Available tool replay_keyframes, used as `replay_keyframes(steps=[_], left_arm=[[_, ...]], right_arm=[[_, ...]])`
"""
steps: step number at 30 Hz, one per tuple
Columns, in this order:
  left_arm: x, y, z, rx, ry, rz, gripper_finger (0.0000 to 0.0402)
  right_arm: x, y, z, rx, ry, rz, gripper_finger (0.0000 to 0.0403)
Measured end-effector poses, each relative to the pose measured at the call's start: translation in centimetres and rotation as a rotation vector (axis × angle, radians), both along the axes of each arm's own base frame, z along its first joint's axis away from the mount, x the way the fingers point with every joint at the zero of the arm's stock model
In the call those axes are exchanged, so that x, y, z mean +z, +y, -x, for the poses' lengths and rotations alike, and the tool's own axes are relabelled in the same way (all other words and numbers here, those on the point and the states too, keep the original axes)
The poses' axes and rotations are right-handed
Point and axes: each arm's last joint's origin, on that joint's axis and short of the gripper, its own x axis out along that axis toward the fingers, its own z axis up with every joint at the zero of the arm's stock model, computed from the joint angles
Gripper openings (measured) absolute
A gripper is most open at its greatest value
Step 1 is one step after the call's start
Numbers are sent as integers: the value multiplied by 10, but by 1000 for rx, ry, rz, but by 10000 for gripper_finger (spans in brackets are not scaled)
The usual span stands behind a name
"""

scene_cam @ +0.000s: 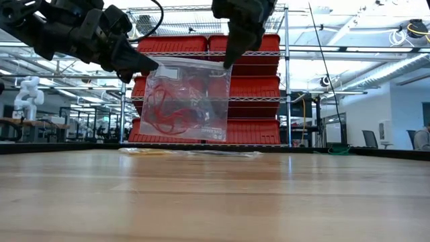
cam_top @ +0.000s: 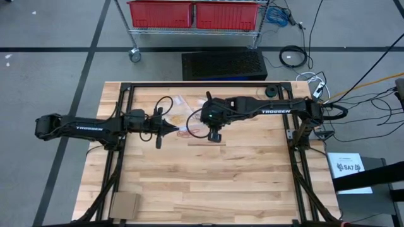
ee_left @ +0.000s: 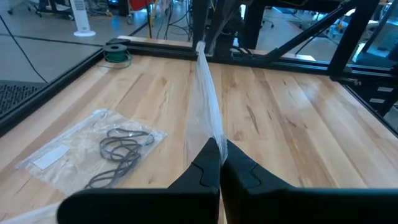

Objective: Sort rubber bands
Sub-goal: Close the bottom right transparent zip bag

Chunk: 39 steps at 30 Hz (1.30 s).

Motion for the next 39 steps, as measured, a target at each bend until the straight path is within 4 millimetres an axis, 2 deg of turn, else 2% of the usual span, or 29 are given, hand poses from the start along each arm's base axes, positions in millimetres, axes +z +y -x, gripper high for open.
replay_keyframes(steps=[11,14,18,26,33,36,39], left_arm=[[0,0,0,1,-4,7,0],[-1,-2,0,-8,6,29,0],[-3,-11,-2,-61,21,83,0],[-2,-30,-3,-168,26,173,0],[-31,-28,-14,-54,216,180,0],[-49,-26,-20,10,301,162,10],[-61,-25,-27,32,334,124,39]], right_arm=[[-2,3,5,-26,46,-25,2],[-5,3,13,-50,127,-39,7],[-8,5,20,-60,198,-112,9],[-9,27,23,45,242,-270,0],[-11,36,23,99,250,-255,0],[-27,35,24,95,281,-252,0],[-49,35,26,92,302,-253,0]])
